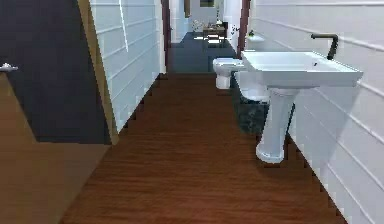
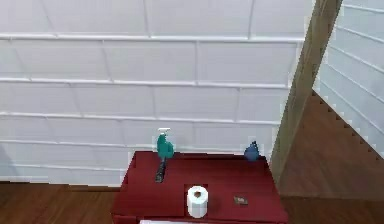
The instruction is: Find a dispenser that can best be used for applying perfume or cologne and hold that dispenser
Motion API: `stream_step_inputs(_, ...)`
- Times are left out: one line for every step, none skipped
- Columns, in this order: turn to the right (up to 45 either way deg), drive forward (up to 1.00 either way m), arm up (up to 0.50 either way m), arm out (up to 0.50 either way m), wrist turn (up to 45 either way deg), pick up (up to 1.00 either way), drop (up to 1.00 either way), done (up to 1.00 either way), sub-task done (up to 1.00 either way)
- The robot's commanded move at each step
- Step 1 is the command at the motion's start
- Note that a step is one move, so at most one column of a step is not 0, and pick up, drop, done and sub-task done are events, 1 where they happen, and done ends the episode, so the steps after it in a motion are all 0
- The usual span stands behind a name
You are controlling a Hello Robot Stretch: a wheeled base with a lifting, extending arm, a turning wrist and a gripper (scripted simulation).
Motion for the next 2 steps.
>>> stream_step_inputs(42.0, 0.00, 0.00, 0.00, 0.0, 0.00, 0.00, 0.00, 0.00)
stream_step_inputs(0.0, 0.75, 0.00, 0.00, 0.0, 0.00, 0.00, 0.00, 0.00)
